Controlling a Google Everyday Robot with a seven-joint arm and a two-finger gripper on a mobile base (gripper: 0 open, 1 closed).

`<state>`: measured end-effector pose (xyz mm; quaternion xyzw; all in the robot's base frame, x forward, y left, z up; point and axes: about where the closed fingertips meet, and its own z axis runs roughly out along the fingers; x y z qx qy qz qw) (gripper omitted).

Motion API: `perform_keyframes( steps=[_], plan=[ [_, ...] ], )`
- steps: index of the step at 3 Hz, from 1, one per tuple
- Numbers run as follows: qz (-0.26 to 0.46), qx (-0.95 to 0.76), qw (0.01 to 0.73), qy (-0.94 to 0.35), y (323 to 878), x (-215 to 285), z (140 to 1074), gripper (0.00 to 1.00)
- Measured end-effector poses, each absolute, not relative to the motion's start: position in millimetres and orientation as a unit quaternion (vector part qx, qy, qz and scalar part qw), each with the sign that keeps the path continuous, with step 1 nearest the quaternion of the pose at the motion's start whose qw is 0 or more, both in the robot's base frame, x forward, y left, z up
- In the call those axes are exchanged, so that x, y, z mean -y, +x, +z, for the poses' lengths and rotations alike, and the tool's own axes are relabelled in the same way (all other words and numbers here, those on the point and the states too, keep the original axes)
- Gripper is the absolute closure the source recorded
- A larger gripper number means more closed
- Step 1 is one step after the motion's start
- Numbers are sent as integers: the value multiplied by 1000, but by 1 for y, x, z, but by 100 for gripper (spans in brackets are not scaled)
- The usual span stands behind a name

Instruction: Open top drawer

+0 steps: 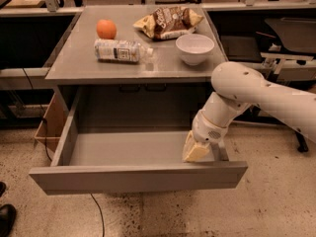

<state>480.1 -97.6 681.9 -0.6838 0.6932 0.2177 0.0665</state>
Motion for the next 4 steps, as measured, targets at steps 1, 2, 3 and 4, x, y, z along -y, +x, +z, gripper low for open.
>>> perform_keyframes(
  steps=[1,2,3,4],
  plan=[
    [214,-693,72,-684,477,99,689,100],
    [209,-695,92,-681,481,98,696,100],
    [183,-716,145,-658,506,107,714,100],
    [139,-732,196,-638,535,127,743,100]
  ],
)
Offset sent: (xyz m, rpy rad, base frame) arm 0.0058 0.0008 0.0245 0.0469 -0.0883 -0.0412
